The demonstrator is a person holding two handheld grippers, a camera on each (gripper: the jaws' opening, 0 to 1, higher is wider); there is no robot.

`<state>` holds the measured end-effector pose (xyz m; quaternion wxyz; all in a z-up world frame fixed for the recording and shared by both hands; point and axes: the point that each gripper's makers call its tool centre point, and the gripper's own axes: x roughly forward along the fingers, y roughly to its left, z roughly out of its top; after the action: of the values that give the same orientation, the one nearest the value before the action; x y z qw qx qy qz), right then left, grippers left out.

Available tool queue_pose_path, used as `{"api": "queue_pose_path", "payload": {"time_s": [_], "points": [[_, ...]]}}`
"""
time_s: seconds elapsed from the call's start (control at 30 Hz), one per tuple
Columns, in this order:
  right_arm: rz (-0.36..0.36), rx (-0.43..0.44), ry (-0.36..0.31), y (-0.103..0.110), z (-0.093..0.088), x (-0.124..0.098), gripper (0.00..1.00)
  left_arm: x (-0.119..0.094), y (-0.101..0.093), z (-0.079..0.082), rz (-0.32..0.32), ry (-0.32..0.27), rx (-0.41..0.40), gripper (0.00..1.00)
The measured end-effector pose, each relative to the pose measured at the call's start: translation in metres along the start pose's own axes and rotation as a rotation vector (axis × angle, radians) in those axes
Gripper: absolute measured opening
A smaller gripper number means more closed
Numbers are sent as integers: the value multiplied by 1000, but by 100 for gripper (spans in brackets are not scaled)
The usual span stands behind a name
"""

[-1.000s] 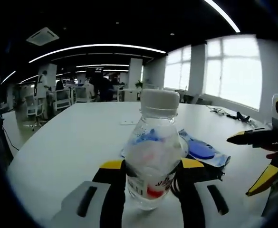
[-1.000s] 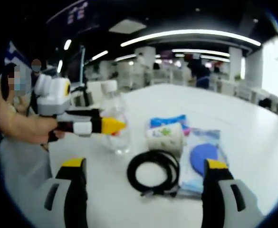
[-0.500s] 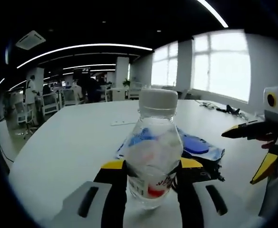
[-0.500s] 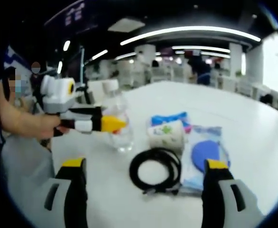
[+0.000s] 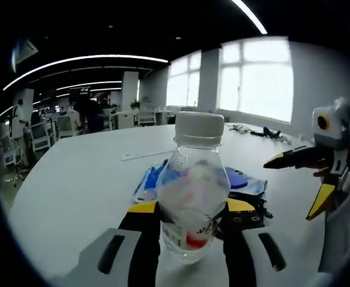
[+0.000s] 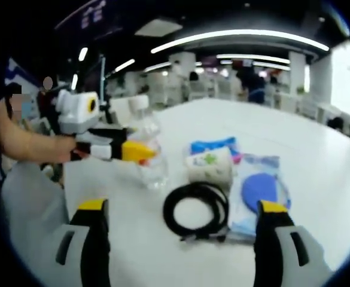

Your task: Arrange the tabletop items into an orderly group along one side of the table until the central work area is clear of visible clutter.

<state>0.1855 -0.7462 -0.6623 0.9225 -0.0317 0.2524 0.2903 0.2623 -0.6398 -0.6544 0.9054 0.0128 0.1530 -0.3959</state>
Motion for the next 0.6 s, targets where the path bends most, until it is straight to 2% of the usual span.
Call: {"api": "queue_pose_path", "payload": {"time_s": [0.23,0.6], "points": [[-8,9,0,-2,0,-1,100,-1,3,1,0,-8,-27,38],[-10,5,6,-2,0,-2,100,-6,21,13,-21,-19,4,38]]}}
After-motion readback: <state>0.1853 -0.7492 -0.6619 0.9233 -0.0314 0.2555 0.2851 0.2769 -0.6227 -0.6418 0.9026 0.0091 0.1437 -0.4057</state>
